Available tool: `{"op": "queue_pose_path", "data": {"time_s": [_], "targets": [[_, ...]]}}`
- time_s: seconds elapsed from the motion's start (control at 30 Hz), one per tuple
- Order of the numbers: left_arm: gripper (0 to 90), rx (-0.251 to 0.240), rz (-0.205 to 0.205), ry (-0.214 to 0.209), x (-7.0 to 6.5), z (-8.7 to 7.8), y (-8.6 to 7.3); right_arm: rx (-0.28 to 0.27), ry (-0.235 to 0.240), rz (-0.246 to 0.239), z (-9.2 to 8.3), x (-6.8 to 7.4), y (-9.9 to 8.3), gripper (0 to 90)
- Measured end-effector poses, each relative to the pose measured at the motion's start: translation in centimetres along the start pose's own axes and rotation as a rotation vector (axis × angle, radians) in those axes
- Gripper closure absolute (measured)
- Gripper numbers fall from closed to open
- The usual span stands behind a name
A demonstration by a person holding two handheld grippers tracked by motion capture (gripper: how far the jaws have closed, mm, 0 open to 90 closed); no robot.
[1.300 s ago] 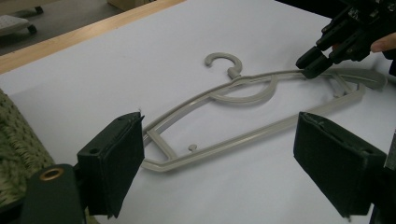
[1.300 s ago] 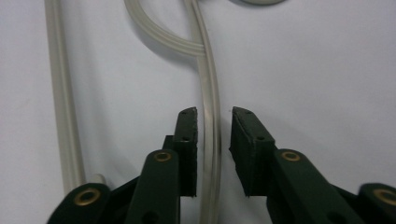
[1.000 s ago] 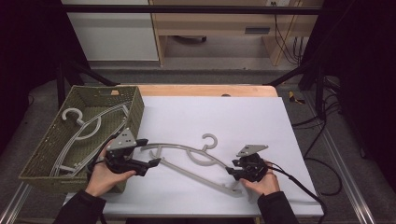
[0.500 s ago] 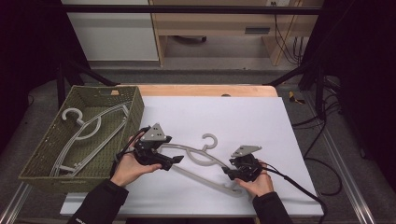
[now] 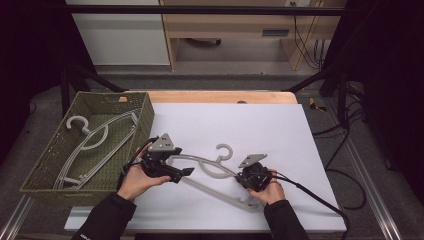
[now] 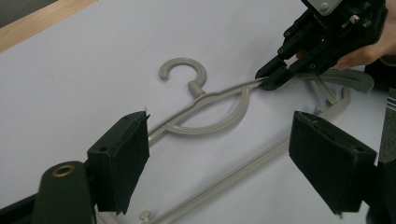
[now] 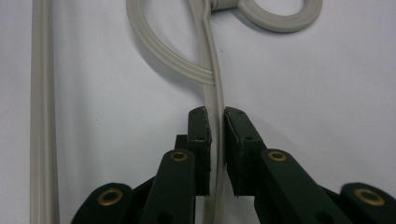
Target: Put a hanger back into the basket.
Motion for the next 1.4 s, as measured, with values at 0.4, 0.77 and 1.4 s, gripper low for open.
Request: {"op": "queue_pose_path", "data": {"time_s": [0.4,0.77,1.4], "targets": [[23.6,0.04,0.02,-0.021,-0.3,0.6,-0.4,-0.011,0.143,-0.101,-0.7,0.8,-0.8,81.8],[32.0,0.14,0.034,-0.052,-0.7,3.9,-0.7,-0.106,0.108,-0.057,-3.1,0.7,-0.1,62.9],[43.2,0.304,0.026,-0.073,0.9,11.5,-3.4,-0.228,0.021,0.037,-7.3,0.2,-0.2,35.2]]}}
Point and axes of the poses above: each handheld gripper's, and its own axes: z roughly forward along the jaws, y roughly out of its top, x roughly to its left, the point moved 8 cm from there along z, roughly forward along the jaws, and after that the axes turned 4 degrees about -z, right-handed, at the moved point
